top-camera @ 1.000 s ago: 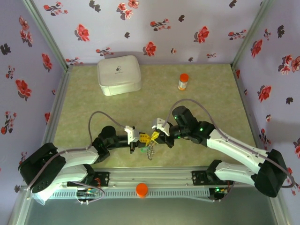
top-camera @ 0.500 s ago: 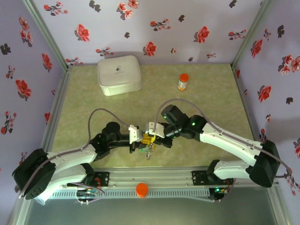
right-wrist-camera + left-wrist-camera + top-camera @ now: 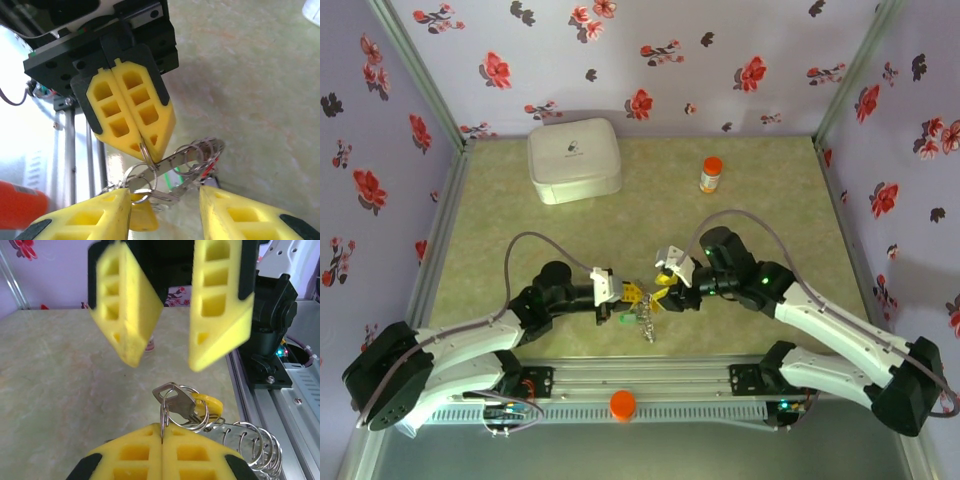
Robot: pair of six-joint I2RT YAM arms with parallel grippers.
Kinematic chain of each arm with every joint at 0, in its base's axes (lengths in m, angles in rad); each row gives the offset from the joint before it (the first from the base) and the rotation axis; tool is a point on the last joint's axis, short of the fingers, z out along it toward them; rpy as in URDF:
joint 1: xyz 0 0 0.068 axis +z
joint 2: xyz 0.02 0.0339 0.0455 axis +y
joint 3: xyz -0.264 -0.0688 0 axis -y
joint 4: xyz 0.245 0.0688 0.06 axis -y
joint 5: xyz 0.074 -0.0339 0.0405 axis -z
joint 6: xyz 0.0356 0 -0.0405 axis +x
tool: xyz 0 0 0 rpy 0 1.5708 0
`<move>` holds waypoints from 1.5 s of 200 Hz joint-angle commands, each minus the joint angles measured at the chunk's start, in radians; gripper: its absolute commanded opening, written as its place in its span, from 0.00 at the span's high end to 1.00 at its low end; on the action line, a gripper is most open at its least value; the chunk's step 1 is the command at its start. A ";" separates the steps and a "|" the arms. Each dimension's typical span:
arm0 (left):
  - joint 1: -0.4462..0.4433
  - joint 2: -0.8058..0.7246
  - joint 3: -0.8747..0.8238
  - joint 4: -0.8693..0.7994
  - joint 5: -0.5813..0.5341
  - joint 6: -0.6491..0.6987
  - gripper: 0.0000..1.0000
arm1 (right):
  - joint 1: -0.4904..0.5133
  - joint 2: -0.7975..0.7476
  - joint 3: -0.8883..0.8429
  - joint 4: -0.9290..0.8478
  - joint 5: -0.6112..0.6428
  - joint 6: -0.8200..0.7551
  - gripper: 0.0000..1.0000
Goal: Put the keys on the keyring
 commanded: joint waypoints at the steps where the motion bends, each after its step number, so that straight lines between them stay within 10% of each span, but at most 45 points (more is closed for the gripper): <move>1: 0.000 -0.019 -0.004 0.093 -0.013 0.019 1.00 | 0.000 0.009 -0.022 0.102 -0.029 0.180 0.60; 143: -0.001 -0.040 -0.052 0.178 -0.044 0.006 1.00 | -0.016 0.079 0.006 0.021 -0.103 0.213 1.00; 300: 0.002 0.036 -0.079 0.429 -0.035 -0.045 1.00 | -0.018 0.147 -0.033 0.090 -0.059 0.215 1.00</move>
